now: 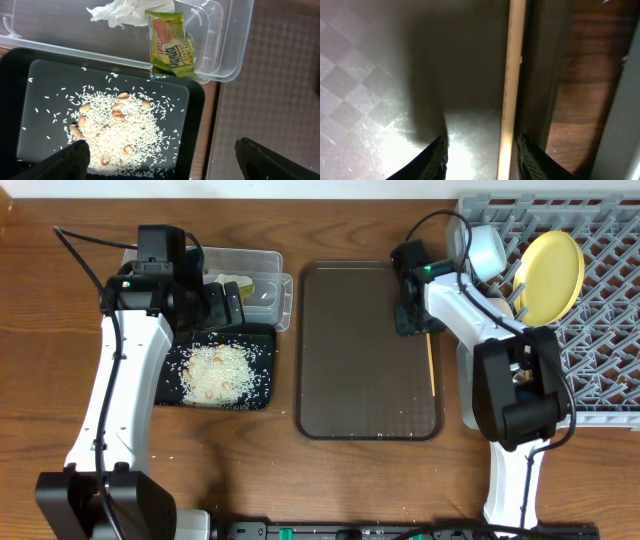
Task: Sort waste into correct bins and load items into the dishwasher rack
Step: 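Grasp the second wooden chopstick with the right gripper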
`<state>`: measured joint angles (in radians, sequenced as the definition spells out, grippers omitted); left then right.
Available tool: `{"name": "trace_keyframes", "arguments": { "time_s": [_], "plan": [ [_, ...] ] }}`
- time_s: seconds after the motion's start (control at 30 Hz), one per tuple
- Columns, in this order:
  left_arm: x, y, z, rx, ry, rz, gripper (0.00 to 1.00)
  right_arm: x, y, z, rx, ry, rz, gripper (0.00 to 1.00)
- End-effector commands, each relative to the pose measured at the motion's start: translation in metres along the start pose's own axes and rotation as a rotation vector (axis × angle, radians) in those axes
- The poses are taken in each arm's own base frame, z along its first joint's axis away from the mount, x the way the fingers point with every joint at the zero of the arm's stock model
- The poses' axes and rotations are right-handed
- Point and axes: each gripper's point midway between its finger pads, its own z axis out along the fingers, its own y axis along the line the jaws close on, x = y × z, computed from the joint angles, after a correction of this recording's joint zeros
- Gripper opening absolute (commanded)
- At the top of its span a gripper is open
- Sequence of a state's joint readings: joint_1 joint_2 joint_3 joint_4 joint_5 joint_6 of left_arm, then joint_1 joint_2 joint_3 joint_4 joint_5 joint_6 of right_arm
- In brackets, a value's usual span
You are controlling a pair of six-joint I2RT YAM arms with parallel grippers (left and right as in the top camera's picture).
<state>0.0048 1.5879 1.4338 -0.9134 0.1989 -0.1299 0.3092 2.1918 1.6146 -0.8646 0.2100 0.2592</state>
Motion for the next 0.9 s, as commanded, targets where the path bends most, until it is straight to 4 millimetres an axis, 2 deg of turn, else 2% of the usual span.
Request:
{"name": "trace_keyframes", "arguments": {
  "time_s": [0.0, 0.2, 0.4, 0.53, 0.6, 0.77, 0.87],
  "plan": [
    [-0.004, 0.002, -0.004, -0.008, -0.015, 0.004, 0.95, 0.011, -0.001, 0.017, 0.005, 0.050, 0.016, 0.43],
    [-0.004, 0.001, -0.004, -0.008, -0.015, 0.004, 0.95, 0.016, 0.005, 0.017, -0.033, 0.073, 0.015, 0.40],
    [-0.004, 0.001, -0.004, -0.008, -0.015, 0.004, 0.95, 0.040, 0.017, 0.023, -0.086, 0.147, -0.005, 0.35],
    [-0.004, 0.002, -0.004, -0.008, -0.015, 0.004, 0.95, 0.059, 0.020, 0.031, -0.089, 0.193, -0.021, 0.28],
    [-0.004, 0.002, -0.004, -0.008, -0.015, 0.004, 0.95, 0.067, 0.021, 0.035, -0.085, 0.209, -0.029, 0.19],
    [-0.004, 0.001, -0.004, -0.008, -0.015, 0.004, 0.95, 0.070, 0.023, 0.035, -0.084, 0.211, -0.037, 0.03],
    [-0.004, 0.002, -0.004, -0.008, -0.015, 0.004, 0.95, 0.069, 0.026, 0.035, -0.087, 0.203, -0.042, 0.01]
  ]
}}
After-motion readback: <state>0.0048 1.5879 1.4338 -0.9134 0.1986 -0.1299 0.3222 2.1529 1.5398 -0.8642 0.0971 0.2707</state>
